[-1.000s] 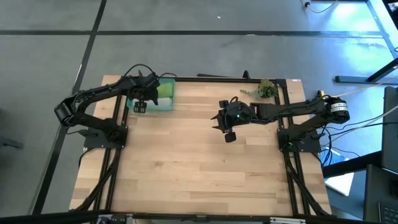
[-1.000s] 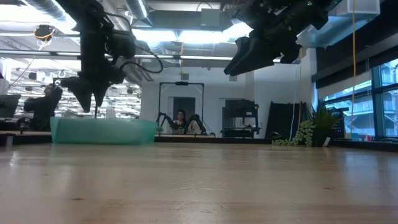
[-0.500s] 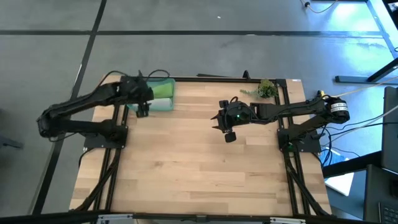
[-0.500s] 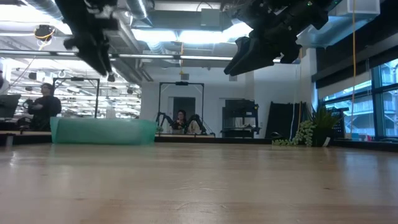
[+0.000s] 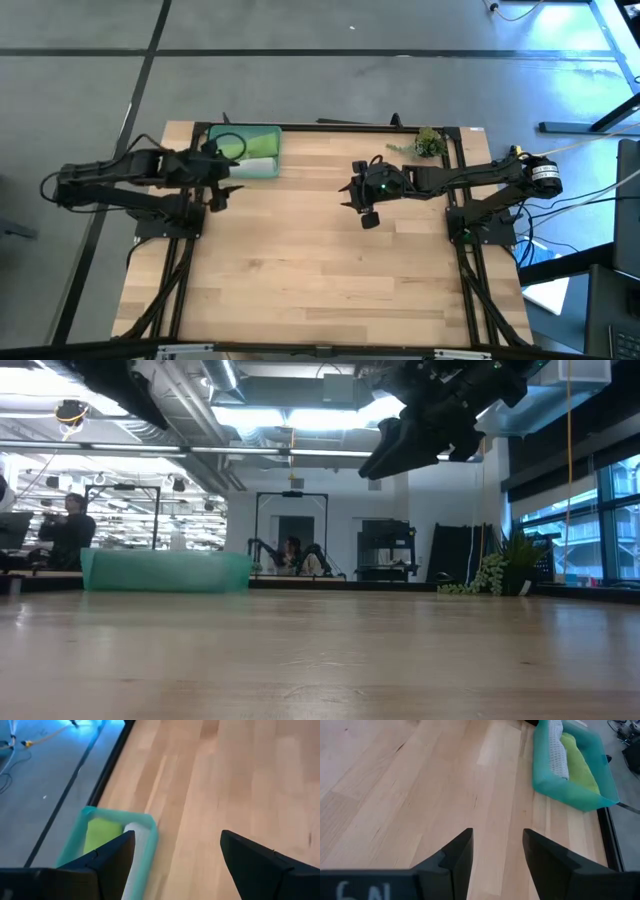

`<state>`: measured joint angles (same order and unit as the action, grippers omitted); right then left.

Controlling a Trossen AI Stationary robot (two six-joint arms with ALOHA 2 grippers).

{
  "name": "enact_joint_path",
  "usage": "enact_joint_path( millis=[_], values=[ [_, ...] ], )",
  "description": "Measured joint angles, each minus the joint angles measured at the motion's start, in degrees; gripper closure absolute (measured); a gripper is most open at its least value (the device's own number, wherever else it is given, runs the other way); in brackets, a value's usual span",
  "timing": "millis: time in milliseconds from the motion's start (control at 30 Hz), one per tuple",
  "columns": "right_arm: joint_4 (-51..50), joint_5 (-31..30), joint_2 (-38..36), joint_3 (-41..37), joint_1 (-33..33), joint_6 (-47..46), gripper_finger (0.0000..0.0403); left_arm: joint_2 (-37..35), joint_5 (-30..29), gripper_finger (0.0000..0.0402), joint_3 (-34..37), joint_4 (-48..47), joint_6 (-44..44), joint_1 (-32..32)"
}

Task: Roll microfiber towels into tight, uniform cylinder then place into a basket
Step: Return to Home Position

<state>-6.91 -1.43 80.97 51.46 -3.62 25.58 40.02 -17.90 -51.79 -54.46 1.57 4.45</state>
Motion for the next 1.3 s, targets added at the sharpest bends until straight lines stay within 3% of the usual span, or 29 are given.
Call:
enact_joint_path(
  millis=[167,400,600,867,1300],
  values=[
    [3.67,0.23,0.0,0.06,0.02,-0.8,0.0231,-3.31,-1.3,0.0113,0.09,-0.06,-2.43,-4.28],
    [5.39,6.12,0.22,0.07,0.02,-6.5,0.0231,-10.01,-1.19,0.0113,0.22,0.38,-3.05,-7.42],
    [5.64,6.91,-1.24,0.02,1.43,-7.29,0.0249,-18.54,-1.1,0.0113,8.3,8.81,-3.03,-8.29],
    [0.98,7.13,-13.38,0.02,5.12,-5.6,0.039,-27.32,0.22,0.0113,20.96,21.76,-2.87,-8.29],
    [-0.01,10.05,-34.34,-10.11,11.73,-8.7,0.0399,-32.31,2.44,0.0113,33.99,32.89,-2.1,-8.29]
  ],
)
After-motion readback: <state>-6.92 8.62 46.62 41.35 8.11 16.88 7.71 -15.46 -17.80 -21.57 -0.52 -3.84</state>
